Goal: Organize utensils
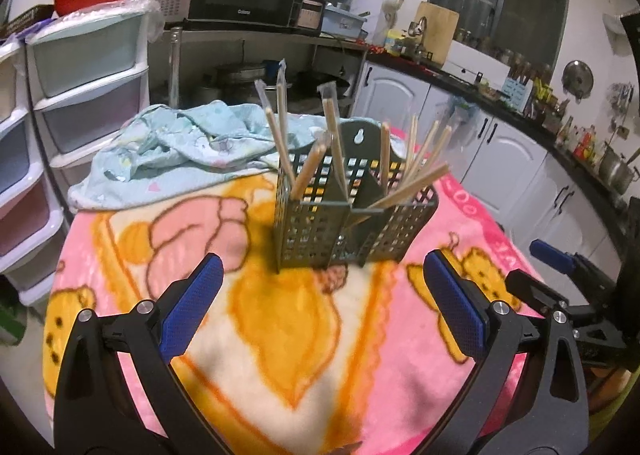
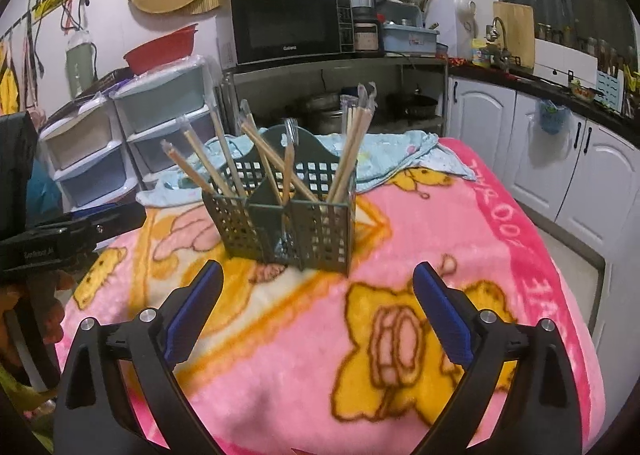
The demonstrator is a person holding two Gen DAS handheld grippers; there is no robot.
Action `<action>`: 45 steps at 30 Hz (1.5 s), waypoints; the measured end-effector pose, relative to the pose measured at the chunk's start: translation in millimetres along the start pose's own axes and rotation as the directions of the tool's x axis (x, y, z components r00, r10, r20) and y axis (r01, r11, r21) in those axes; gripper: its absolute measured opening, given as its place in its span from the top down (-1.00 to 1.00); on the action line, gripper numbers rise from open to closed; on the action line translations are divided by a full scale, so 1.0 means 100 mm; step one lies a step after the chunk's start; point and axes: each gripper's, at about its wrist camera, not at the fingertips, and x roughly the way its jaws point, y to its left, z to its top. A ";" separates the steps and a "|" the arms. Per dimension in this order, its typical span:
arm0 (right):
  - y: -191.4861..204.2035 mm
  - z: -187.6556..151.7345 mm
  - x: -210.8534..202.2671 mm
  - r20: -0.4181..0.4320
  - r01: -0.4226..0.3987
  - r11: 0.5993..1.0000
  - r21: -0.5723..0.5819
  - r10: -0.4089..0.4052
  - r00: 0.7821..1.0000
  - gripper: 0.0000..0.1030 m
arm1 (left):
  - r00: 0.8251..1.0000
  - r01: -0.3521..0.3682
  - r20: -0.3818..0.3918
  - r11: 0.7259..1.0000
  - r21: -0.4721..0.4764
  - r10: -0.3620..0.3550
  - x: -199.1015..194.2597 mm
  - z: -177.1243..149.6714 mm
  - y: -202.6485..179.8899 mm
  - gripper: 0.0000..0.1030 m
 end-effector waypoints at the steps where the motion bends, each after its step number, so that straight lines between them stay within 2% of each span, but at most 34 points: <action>1: 0.00 -0.05 0.00 0.011 0.016 1.000 -0.004 -0.016 1.000 -0.82 | 1.000 -0.011 0.006 1.000 0.012 0.011 0.00 -0.05 -0.01 -0.79; 4: -0.01 -0.15 0.00 0.035 0.050 0.999 -0.013 -0.049 0.998 -0.82 | 0.999 -0.033 0.022 0.999 0.040 0.032 -0.01 -0.16 -0.06 -0.79; 11: -0.03 -0.37 -0.07 0.127 0.126 0.991 -0.043 -0.119 0.985 -0.86 | 0.995 -0.082 0.065 0.996 0.033 0.080 -0.01 -0.39 -0.05 -0.79; 15: -0.03 -0.44 -0.14 0.194 0.153 0.988 -0.025 -0.146 0.970 -0.87 | 0.986 -0.111 0.130 0.993 0.049 0.104 -0.03 -0.47 -0.05 -0.79; 19: 0.06 -0.51 -0.24 0.287 0.180 0.983 -0.035 -0.163 0.944 -0.87 | 0.982 -0.106 0.162 0.994 0.025 0.101 -0.03 -0.52 -0.01 -0.79; 31: 0.12 -0.52 -0.23 0.289 0.174 0.984 -0.040 -0.155 0.945 -0.87 | 0.981 -0.085 0.177 0.996 0.011 0.081 -0.07 -0.52 -0.04 -0.79; 45: 0.12 -0.54 -0.20 0.290 0.172 0.984 -0.038 -0.154 0.944 -0.87 | 0.978 -0.094 0.186 0.996 0.000 0.093 -0.09 -0.51 -0.05 -0.79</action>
